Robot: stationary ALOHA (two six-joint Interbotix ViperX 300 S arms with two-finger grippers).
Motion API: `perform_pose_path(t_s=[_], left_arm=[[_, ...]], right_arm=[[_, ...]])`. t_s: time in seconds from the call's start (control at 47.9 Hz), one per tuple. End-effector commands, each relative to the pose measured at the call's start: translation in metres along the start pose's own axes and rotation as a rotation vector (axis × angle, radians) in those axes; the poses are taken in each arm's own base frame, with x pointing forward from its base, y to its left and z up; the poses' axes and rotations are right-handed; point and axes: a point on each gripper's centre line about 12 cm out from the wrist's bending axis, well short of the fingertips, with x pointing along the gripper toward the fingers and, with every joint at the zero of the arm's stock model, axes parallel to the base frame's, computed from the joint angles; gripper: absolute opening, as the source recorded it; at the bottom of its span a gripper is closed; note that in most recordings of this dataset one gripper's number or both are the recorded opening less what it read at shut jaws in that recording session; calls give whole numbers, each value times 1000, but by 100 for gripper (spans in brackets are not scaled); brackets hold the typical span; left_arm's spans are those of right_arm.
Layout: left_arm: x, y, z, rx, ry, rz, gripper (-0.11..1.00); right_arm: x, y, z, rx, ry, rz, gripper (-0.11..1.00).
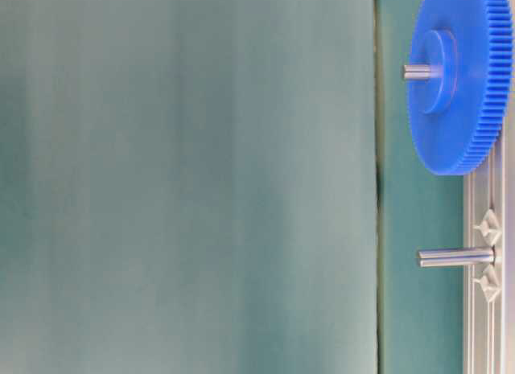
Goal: Insert the small gear onto the shaft.
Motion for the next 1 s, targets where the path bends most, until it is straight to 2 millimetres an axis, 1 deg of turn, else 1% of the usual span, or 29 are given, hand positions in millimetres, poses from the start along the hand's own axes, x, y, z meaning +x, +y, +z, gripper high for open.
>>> perform_pose_path(t_s=[0.0,0.042,0.063,0.104,0.146,0.313,0.418,0.668,0.773,0.981], left_arm=[[0,-3,-5,-20,8,-16,10],[0,-3,-5,-40,9,-16,10],[0,-3,-6,-45,11,-18,8],[0,-3,-5,-58,13,-18,2],[0,-3,-6,-66,16,-17,-1],[2,-3,-10,-61,54,-16,-2],[8,-4,-8,-55,89,-17,-2],[24,-5,-8,19,210,-25,-2],[28,-8,-11,35,265,-39,-2],[34,-18,-26,43,414,-82,-2]], right_arm=[[3,-4,5,0,-9,-19,16],[2,-6,2,19,1,-32,14],[2,-7,1,29,7,-37,11],[2,-8,-1,44,20,-43,4],[2,-9,-2,50,34,-49,3],[2,-10,-8,59,99,-58,3],[3,-10,-14,63,170,-59,3],[4,-10,-36,70,377,-60,3],[5,-10,-44,80,438,-63,3],[7,-9,-55,110,504,-71,3]])
